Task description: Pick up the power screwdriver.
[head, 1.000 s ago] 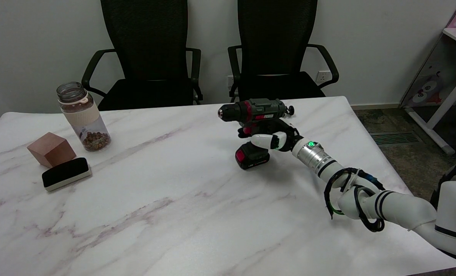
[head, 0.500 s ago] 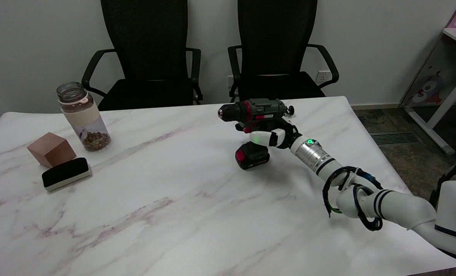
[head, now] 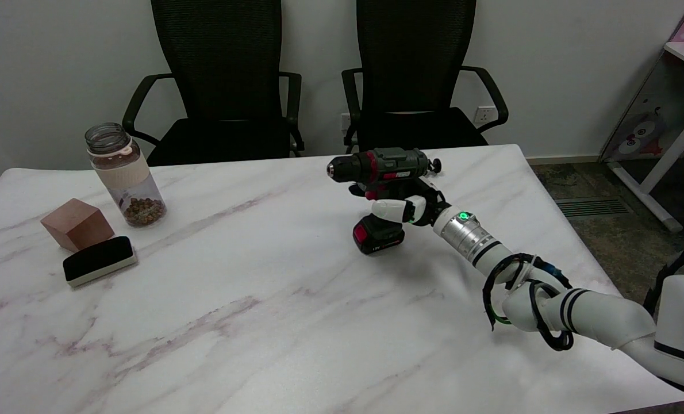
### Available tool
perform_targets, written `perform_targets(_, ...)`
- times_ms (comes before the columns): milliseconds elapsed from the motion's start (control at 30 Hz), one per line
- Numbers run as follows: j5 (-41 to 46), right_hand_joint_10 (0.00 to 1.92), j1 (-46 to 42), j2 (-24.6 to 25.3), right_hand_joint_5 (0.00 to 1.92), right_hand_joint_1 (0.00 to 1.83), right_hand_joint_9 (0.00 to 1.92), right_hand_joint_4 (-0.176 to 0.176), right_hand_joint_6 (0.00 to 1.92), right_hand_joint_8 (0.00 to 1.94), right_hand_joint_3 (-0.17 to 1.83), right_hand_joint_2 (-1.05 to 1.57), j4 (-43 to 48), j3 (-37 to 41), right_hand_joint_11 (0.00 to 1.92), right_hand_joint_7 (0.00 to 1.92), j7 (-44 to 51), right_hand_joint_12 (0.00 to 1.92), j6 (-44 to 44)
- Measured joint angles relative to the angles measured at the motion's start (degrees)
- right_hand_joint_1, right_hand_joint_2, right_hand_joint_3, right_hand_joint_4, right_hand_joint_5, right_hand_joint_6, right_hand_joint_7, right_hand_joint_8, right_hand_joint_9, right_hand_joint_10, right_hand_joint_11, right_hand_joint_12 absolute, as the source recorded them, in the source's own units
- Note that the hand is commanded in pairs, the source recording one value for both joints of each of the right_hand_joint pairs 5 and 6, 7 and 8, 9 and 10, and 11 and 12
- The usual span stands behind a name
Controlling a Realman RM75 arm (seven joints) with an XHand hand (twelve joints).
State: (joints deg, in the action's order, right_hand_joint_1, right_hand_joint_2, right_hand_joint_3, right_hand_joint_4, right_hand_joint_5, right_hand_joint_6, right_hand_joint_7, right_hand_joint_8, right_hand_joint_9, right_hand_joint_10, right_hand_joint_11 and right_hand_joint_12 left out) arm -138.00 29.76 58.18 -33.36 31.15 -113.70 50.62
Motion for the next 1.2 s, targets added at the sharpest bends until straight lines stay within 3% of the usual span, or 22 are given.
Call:
perform_targets(133,0.0,0.65,-0.2,0.0,0.53,1.20,0.65,0.176,0.53,0.53,1.12,-0.18,-0.4,0.0,0.50,0.53,0.0,0.50,0.1)
perform_targets(200,0.0,0.90,-0.3,0.0,0.58,1.21,0.90,0.176,0.58,0.58,1.36,-0.18,-0.6,0.0,0.73,0.58,0.0,0.73,0.1)
perform_targets(367,0.2,1.10,-0.4,0.1,0.61,1.22,1.10,0.176,0.61,0.61,1.42,-0.12,-1.0,0.1,0.93,0.61,0.1,0.93,0.2)
perform_targets(767,0.2,1.16,-0.6,0.3,0.63,1.22,1.16,0.176,0.63,0.63,1.41,-0.06,-1.2,0.2,1.03,0.63,0.2,1.03,0.2)
perform_targets(967,0.1,1.28,-0.6,0.5,0.64,1.21,1.28,0.176,0.64,0.64,1.41,-0.05,-1.0,0.2,1.25,0.64,0.3,1.25,0.2)
perform_targets(1200,0.1,1.26,-0.6,0.6,0.61,1.17,1.26,0.176,0.61,0.61,1.40,-0.13,-0.7,0.2,1.32,0.61,0.4,1.32,-0.6)
